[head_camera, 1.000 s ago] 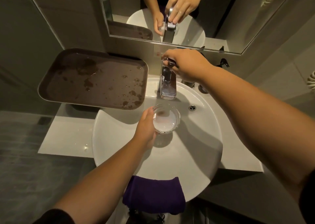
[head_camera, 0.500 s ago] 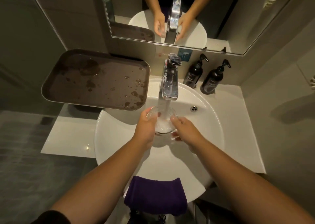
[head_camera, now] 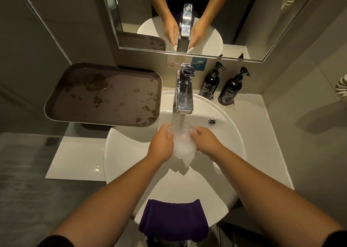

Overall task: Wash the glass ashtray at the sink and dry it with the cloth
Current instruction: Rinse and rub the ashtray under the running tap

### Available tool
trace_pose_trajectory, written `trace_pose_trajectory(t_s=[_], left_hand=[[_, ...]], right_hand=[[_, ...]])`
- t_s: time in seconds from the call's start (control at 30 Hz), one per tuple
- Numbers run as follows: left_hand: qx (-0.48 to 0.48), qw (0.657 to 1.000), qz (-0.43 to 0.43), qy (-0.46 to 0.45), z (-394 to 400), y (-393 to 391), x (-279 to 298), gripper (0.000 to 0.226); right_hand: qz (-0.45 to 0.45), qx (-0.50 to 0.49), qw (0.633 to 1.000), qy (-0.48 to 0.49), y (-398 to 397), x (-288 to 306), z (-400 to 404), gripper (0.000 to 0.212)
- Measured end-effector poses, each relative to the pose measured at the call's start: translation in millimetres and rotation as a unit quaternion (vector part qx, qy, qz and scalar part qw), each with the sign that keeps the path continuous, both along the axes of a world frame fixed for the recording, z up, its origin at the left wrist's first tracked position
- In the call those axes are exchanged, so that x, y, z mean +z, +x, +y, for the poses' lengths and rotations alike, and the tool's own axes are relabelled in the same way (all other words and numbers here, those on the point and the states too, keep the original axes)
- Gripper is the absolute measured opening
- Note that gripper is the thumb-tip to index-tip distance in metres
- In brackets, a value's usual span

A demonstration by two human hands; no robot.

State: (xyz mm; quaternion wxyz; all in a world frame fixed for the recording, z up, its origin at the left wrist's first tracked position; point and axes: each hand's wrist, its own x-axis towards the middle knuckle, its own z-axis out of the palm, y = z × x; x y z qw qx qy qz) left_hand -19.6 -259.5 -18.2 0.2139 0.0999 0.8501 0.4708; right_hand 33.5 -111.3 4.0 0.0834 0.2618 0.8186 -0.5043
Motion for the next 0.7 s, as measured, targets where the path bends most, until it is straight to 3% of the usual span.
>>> trace_pose_trajectory(t_s=[0.1, 0.17, 0.27, 0.33, 0.43, 0.5, 0.6, 0.7], left_hand=[[0.110, 0.991, -0.033, 0.063, 11, 26, 1, 0.033], [0.098, 0.992, -0.057, 0.050, 12, 28, -2, 0.039], [0.034, 0.993, -0.109, 0.009, 2, 7, 1, 0.024], [-0.038, 0.993, -0.099, -0.059, -5, -7, 6, 0.014], [-0.133, 0.979, -0.050, -0.146, -4, -19, 9, 0.021], [-0.128, 0.980, -0.009, -0.155, 0, -18, 9, 0.030], [0.001, 0.994, 0.037, -0.103, 7, -5, 4, 0.030], [0.094, 0.996, -0.003, -0.012, 14, 10, 4, 0.022]], right_hand=[[0.031, -0.155, 0.987, -0.016, 3, -10, -23, 0.024], [0.015, -0.165, 0.986, -0.017, 6, -14, -24, 0.024], [0.029, -0.085, 0.996, 0.010, 9, -11, -14, 0.032], [0.020, -0.015, 1.000, 0.008, 6, -7, -7, 0.032], [-0.011, 0.085, 0.996, -0.012, -1, 0, 3, 0.027], [-0.008, 0.089, 0.996, -0.016, -5, 3, 10, 0.025], [0.066, -0.030, 0.997, 0.002, -6, -2, -1, 0.020], [0.061, -0.199, 0.976, -0.063, 0, -15, -23, 0.022]])
